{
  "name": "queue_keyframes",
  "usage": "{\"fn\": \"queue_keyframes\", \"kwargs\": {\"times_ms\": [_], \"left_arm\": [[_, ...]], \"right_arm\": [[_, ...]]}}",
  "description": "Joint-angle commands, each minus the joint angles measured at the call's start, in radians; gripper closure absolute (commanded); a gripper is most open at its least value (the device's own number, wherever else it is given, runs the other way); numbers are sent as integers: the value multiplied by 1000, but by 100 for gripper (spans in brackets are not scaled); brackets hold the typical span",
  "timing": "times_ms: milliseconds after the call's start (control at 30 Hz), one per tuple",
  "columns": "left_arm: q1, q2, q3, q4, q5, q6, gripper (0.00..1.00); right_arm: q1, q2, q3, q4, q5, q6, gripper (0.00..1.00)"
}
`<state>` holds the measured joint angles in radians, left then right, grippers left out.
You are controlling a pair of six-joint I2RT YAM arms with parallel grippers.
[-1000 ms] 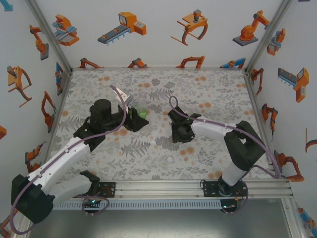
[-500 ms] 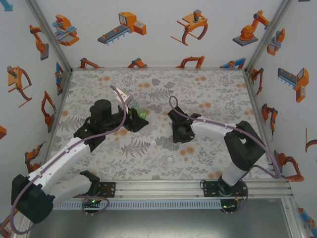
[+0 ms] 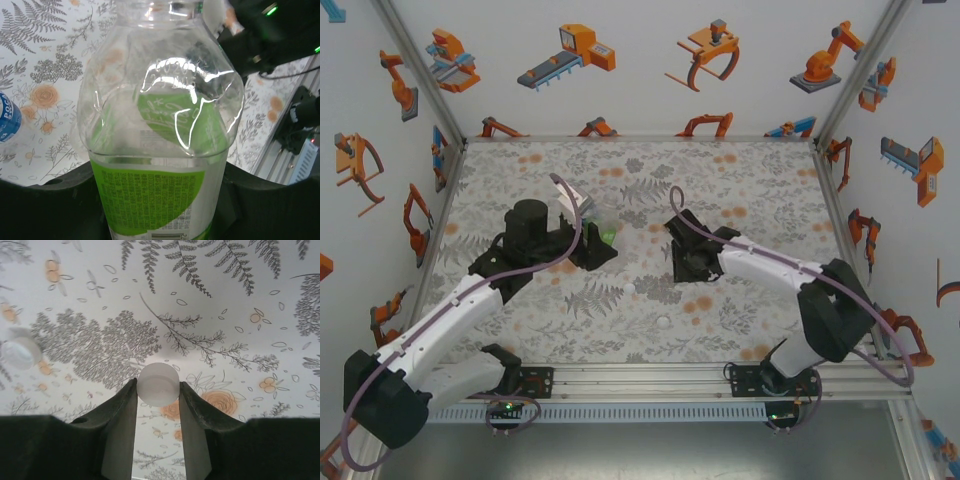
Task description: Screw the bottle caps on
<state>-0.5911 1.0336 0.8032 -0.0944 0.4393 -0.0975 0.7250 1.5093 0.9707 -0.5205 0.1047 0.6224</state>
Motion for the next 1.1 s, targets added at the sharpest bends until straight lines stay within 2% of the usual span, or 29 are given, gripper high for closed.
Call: {"fn": "queue_keyframes", "kwargs": {"times_ms": [0, 133, 300, 433, 500, 667, 800, 1067], "left_arm": [[3, 21, 93, -138, 70, 180, 100], [-4, 56, 173, -273, 95, 352, 100], [-27, 74, 241, -424, 166, 622, 100], [-97, 83, 263, -523, 102, 861, 100], [-125, 88, 277, -527, 72, 880, 100], [-163, 115, 302, -534, 110, 902, 100], [-216, 152, 342, -560, 80, 908, 100], [-268, 173, 374, -565, 141, 926, 100]], "right_arm": [[8, -119, 25, -39, -14, -78, 71], [8, -253, 49, -47, -57, -184, 75], [8, -401, 106, -44, -199, -396, 77], [8, -467, 151, -39, -288, -540, 78], [8, -498, 155, -21, -358, -620, 79], [8, -579, 127, 60, -546, -795, 81], [8, -600, 142, 60, -700, -894, 86], [10, -611, 132, 62, -814, -974, 90]]}}
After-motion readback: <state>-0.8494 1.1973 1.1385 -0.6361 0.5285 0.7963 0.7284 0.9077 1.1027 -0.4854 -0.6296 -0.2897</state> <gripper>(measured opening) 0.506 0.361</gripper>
